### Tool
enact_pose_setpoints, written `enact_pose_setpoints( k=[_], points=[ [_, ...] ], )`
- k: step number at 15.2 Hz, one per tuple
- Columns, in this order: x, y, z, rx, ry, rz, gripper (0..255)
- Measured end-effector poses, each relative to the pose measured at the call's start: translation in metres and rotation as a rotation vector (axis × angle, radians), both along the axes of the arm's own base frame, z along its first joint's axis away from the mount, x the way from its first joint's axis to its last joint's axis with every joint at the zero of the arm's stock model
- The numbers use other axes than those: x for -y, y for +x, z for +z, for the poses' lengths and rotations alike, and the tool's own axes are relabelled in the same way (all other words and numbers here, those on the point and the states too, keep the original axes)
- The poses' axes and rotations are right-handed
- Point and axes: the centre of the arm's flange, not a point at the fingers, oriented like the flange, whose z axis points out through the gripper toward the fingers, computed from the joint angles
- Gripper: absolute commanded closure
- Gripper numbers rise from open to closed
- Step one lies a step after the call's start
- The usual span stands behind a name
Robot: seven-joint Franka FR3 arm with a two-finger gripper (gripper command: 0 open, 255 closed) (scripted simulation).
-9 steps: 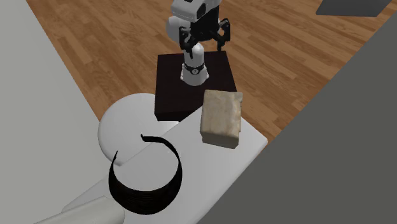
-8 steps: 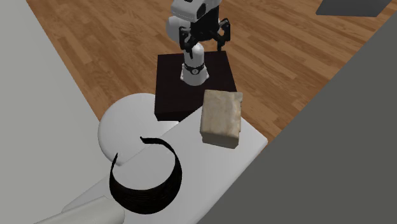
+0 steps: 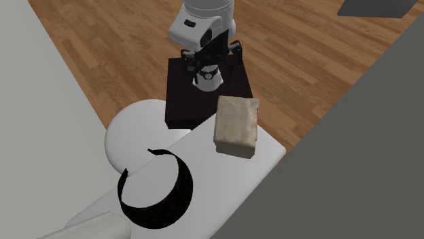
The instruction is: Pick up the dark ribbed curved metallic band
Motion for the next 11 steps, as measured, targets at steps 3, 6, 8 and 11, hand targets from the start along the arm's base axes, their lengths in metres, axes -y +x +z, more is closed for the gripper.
enact_pose_setpoints(
  k=[3,6,8,11],
  points=[
    [0.01,0.039,-0.002,0.0,-0.012,0.002,0],
    [0.019,0.076,-0.002,0.001,-0.023,0.003,0],
    [0.028,0.1,-0.001,0.0,-0.031,0.004,0],
    [0.036,0.137,0.002,0.001,-0.042,0.006,0]
  ],
)
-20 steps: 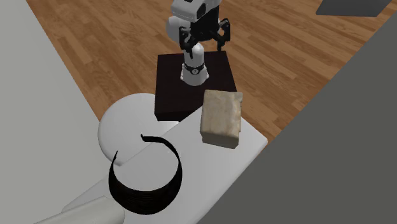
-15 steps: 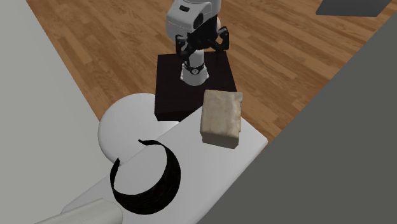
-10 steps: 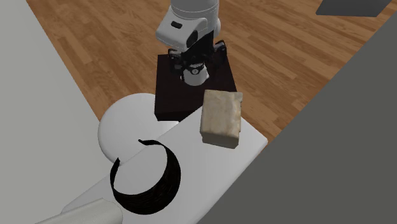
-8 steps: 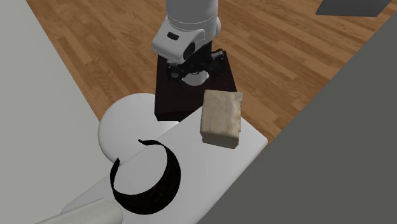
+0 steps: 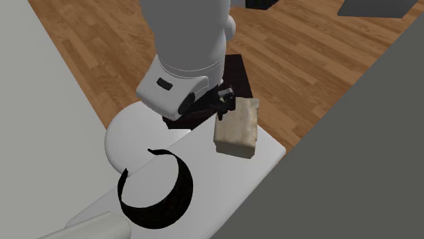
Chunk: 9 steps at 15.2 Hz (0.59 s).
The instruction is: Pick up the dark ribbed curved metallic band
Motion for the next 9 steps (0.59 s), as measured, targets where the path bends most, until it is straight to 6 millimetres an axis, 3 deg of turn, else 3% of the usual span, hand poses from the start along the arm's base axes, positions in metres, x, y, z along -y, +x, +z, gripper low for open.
enact_pose_setpoints(
  k=[7,9],
  points=[
    [0.022,0.088,-0.002,0.0,-0.027,0.004,0],
    [0.026,0.099,-0.004,0.0,-0.03,0.004,0]
  ],
)
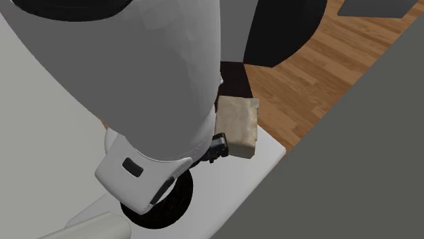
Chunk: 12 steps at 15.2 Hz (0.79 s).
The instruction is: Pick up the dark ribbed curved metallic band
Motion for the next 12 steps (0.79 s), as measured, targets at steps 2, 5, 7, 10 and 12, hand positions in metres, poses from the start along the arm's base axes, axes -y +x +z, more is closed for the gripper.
enact_pose_setpoints(
  k=[2,5,7,10,12],
  points=[
    [0.001,0.002,-0.008,0.0,-0.001,0.0,0],
    [0.001,0.003,-0.022,0.0,-0.001,0.0,0],
    [0.0,0.003,-0.032,0.0,-0.001,0.0,0],
    [0.001,0.003,-0.037,0.0,-0.001,0.0,255],
    [0.001,0.004,-0.037,0.001,-0.001,0.0,255]
  ],
)
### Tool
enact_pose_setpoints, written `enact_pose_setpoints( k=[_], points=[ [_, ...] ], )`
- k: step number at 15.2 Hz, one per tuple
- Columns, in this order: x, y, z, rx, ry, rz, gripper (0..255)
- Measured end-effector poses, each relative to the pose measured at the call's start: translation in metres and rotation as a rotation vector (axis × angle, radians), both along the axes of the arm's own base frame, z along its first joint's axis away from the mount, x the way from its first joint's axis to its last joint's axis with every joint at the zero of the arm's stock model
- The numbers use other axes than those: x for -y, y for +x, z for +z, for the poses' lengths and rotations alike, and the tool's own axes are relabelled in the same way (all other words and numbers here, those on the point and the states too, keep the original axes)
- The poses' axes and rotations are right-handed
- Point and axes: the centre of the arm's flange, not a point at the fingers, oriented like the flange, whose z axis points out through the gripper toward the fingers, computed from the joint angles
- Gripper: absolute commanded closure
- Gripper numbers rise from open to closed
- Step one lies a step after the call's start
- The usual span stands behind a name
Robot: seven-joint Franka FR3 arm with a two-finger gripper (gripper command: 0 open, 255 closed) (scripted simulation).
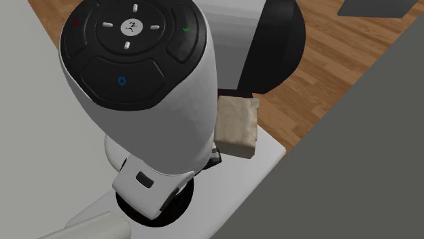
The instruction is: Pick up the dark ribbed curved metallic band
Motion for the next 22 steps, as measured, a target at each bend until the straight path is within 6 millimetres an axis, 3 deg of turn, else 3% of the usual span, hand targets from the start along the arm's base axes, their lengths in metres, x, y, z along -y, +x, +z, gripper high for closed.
enact_pose_setpoints(
  k=[7,22],
  points=[
    [0.0,0.0,0.003,0.0,0.0,0.0,255],
    [0.0,0.0,0.078,0.0,0.0,0.0,255]
  ],
)
